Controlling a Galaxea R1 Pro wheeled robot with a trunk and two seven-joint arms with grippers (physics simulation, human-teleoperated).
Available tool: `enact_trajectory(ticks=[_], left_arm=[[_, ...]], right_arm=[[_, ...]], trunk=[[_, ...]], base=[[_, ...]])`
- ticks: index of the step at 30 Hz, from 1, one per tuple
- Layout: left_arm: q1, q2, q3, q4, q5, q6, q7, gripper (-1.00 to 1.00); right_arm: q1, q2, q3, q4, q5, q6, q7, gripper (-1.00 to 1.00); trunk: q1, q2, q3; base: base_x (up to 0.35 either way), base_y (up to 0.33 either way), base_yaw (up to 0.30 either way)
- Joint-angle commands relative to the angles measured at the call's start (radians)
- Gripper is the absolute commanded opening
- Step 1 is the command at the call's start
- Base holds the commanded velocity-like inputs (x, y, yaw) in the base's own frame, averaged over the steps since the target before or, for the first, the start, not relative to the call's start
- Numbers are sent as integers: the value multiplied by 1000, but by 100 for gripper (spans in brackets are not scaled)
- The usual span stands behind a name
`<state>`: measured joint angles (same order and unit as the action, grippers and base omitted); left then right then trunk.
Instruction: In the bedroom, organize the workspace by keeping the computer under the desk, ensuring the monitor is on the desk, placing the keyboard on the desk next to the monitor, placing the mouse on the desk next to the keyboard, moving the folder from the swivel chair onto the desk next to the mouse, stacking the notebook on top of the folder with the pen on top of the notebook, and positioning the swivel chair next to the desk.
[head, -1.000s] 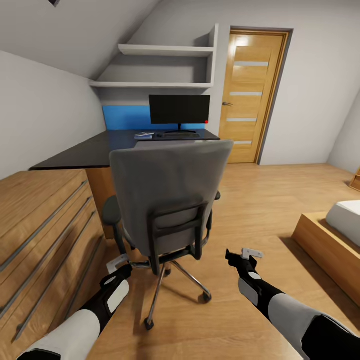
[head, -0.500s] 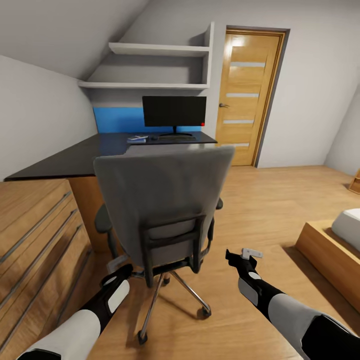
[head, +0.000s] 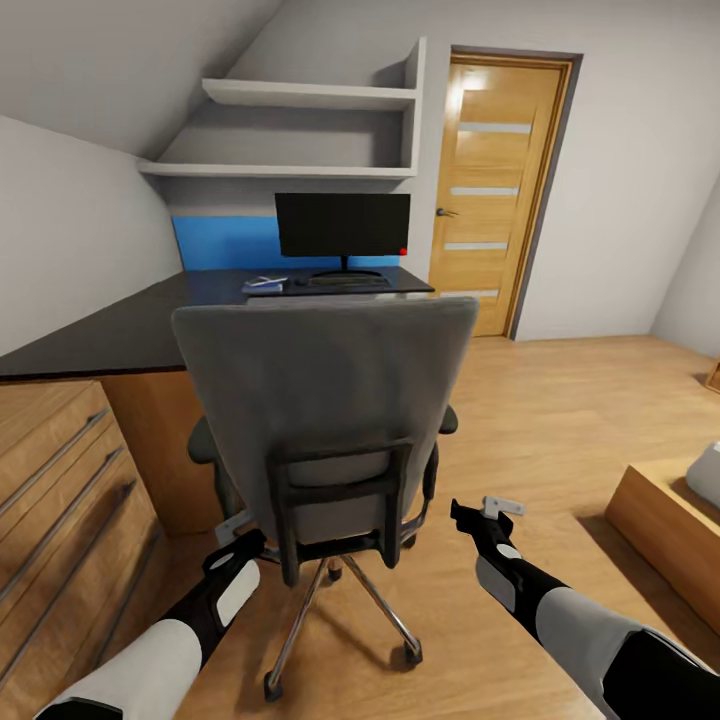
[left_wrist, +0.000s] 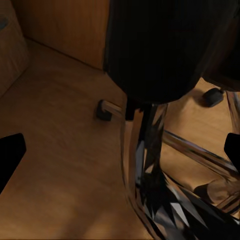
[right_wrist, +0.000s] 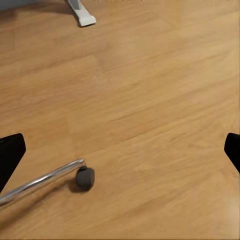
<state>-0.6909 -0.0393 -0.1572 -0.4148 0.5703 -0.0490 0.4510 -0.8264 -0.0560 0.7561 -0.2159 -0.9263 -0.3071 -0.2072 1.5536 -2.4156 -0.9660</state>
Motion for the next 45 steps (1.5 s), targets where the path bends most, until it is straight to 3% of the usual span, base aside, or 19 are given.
enact_trajectory(ticks=[1,20,45], left_arm=[[-1,0,-11,-1,7,-5,5,100],[-1,-5,-16,-1,6,-2,0,100],[-1,-3,-16,-1,6,-2,-2,100]], right_arm=[[0,-1,9,-2,-7,-2,-6,100],[0,-1,8,-2,-7,-3,-6,100],[0,-1,8,-3,-7,-2,-6,100]], trunk=[[0,0,-1],[0,0,-1],[0,0,-1]], base=[[320,0,0],[290,-150,0],[-88,-24,0]])
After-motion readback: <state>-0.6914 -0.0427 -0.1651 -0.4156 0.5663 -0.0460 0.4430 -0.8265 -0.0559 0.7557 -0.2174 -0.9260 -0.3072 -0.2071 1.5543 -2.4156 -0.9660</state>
